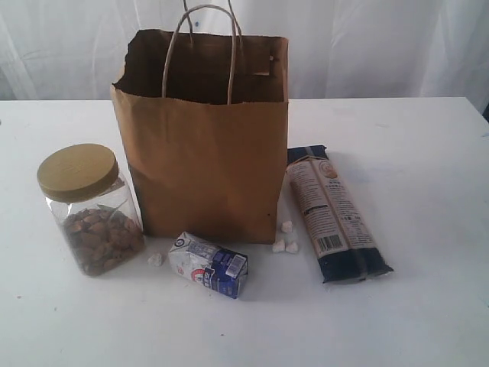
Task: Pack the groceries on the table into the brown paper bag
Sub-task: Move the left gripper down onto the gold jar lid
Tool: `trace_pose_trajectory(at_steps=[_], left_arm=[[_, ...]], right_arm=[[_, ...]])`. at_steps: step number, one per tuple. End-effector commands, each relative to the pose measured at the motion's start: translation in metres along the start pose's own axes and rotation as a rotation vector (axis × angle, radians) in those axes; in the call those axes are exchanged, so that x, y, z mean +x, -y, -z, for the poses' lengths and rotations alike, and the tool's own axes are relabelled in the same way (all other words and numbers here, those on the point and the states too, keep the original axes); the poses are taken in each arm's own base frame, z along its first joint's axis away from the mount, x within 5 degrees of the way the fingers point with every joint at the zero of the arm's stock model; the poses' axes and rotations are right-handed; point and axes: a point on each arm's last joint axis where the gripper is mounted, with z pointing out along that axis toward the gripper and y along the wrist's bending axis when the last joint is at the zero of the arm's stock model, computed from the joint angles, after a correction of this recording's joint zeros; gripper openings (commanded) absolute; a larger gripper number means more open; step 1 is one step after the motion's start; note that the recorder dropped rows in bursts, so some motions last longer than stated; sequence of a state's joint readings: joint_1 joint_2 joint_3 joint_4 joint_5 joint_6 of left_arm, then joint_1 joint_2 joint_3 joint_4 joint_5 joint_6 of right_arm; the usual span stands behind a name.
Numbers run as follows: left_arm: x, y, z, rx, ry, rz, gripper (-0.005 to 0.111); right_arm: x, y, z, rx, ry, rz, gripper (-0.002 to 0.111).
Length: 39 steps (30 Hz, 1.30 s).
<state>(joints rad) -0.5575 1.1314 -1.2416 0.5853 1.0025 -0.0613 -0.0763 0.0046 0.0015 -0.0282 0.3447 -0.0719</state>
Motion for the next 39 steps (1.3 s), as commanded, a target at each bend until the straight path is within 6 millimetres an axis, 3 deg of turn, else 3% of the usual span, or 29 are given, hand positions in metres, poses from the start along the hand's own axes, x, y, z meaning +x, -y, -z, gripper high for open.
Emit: trace_pose_trajectory(at_steps=[1, 8, 19, 29, 33, 39], left_arm=[[0.022, 0.019, -0.026, 0.023, -0.156, -0.013, 0.105], [0.044, 0.046, -0.056, 0.075, -0.194, -0.03, 0.105], [0.031, 0.07, -0.055, 0.313, -0.023, 0.079, 0.105], [0.012, 0.064, -0.056, 0.253, 0.189, 0.065, 0.105], [0.004, 0.05, -0.067, 0.179, 0.104, 0.193, 0.105], [-0.02, 0.028, -0.078, 0.221, -0.028, 0.21, 0.105]], right_arm=[[-0.001, 0.0, 0.0, 0.006, 0.007, -0.002, 0.0], [-0.001, 0.0, 0.0, 0.006, 0.007, -0.002, 0.0], [-0.001, 0.0, 0.0, 0.006, 0.007, -0.002, 0.0], [-0.001, 0.0, 0.0, 0.006, 0.007, -0.002, 0.0], [-0.001, 0.0, 0.0, 0.006, 0.007, -0.002, 0.0], [-0.001, 0.0, 0.0, 0.006, 0.007, -0.002, 0.0]])
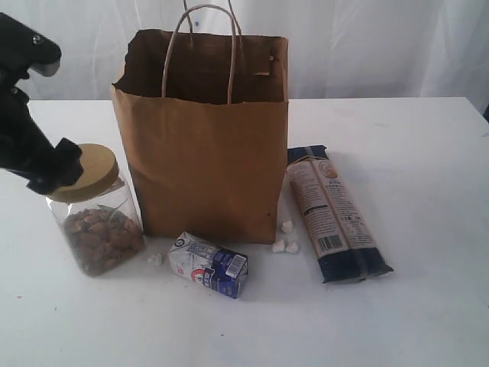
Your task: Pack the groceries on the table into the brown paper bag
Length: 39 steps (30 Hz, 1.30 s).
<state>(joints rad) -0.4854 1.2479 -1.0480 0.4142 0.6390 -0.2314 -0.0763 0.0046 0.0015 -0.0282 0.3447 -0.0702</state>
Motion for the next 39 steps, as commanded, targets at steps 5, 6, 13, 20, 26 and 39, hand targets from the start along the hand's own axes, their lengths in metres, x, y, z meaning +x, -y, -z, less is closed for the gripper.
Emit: trace_pose_trajectory(at_steps=[5, 6, 13, 20, 26, 39], left_arm=[[-0.038, -0.001, -0.004, 0.242, -0.106, -0.051, 0.105], [-0.041, -0.001, -0.008, 0.242, -0.108, -0.062, 0.105], [-0.051, -0.006, -0.038, 0.234, -0.202, -0.092, 0.105], [-0.057, -0.008, -0.05, 0.203, -0.148, -0.104, 0.105], [-0.058, -0.013, -0.052, 0.16, -0.135, -0.13, 0.105], [-0.051, -0.008, -0.075, 0.2, -0.247, -0.146, 0.105]], right_arm=[[-0.001, 0.0, 0.0, 0.006, 0.007, 0.0, 0.0], [-0.001, 0.0, 0.0, 0.006, 0.007, 0.0, 0.0], [-0.001, 0.0, 0.0, 0.006, 0.007, 0.0, 0.0], [-0.001, 0.0, 0.0, 0.006, 0.007, 0.0, 0.0], [-0.001, 0.0, 0.0, 0.006, 0.007, 0.0, 0.0], [-0.001, 0.0, 0.0, 0.006, 0.007, 0.0, 0.0]])
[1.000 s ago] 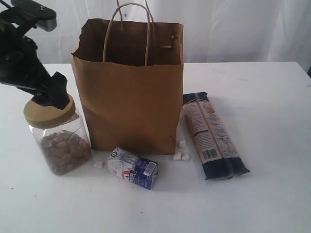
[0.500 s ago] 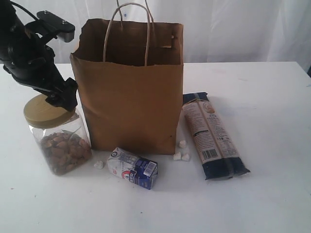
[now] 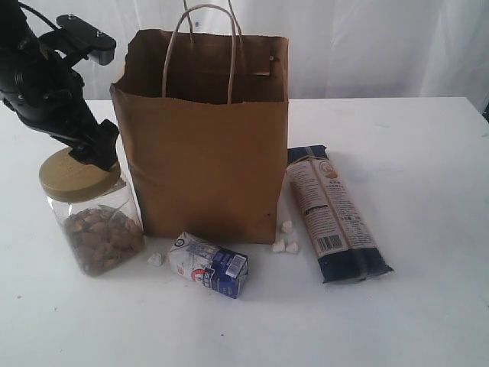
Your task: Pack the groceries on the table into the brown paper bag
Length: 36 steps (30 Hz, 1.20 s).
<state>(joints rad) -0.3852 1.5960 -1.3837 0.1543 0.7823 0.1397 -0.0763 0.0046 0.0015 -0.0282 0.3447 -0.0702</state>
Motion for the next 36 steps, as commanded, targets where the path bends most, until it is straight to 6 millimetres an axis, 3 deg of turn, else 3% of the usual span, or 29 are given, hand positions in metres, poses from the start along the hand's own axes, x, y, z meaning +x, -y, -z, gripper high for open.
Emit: trace_pose_trajectory(at_steps=[1, 9, 17, 30, 36], left_arm=[[0.006, 0.002, -0.015, 0.034, -0.094, -0.015, 0.105], [0.004, 0.002, -0.005, 0.041, -0.074, -0.006, 0.105], [-0.012, 0.001, 0.031, 0.107, -0.023, 0.0, 0.105], [-0.009, -0.001, 0.004, 0.096, -0.117, -0.093, 0.105], [-0.01, -0.004, 0.002, 0.057, -0.121, -0.112, 0.105]], right_arm=[[-0.001, 0.0, 0.0, 0.006, 0.007, 0.0, 0.0], [-0.001, 0.0, 0.0, 0.006, 0.007, 0.0, 0.0], [-0.001, 0.0, 0.0, 0.006, 0.007, 0.0, 0.0], [-0.001, 0.0, 0.0, 0.006, 0.007, 0.0, 0.0], [-0.001, 0.0, 0.0, 0.006, 0.007, 0.0, 0.0]])
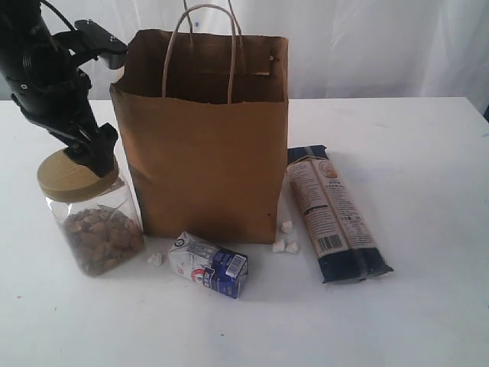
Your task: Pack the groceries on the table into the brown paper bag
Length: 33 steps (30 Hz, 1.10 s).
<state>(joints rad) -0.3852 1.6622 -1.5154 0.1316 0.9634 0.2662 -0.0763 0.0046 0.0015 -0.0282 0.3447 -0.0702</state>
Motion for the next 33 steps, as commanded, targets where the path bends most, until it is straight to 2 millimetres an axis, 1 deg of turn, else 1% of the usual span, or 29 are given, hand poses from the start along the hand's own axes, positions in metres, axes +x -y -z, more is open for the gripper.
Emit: trace_pose_trajectory(at_steps=[1, 4, 7, 11, 21, 29, 33], left_arm=[[0.003, -0.001, -0.002, 0.004, -0.023, -0.001, 0.105], [0.004, 0.001, -0.002, 0.023, -0.035, 0.005, 0.105], [0.004, 0.006, -0.002, 0.077, -0.036, -0.008, 0.105], [0.004, 0.006, -0.002, 0.081, -0.033, -0.02, 0.105], [0.005, 0.001, -0.002, 0.028, -0.045, -0.049, 0.105], [0.005, 0.001, -0.002, 0.043, -0.039, -0.078, 0.105], [0.009, -0.005, -0.002, 0.122, -0.004, -0.054, 0.105]], right_arm=[[-0.001, 0.0, 0.0, 0.006, 0.007, 0.0, 0.0], [-0.001, 0.0, 0.0, 0.006, 0.007, 0.0, 0.0], [-0.001, 0.0, 0.0, 0.006, 0.007, 0.0, 0.0], [-0.001, 0.0, 0.0, 0.006, 0.007, 0.0, 0.0], [-0.001, 0.0, 0.0, 0.006, 0.007, 0.0, 0.0], [-0.001, 0.0, 0.0, 0.006, 0.007, 0.0, 0.0], [-0.001, 0.0, 0.0, 0.006, 0.007, 0.0, 0.0]])
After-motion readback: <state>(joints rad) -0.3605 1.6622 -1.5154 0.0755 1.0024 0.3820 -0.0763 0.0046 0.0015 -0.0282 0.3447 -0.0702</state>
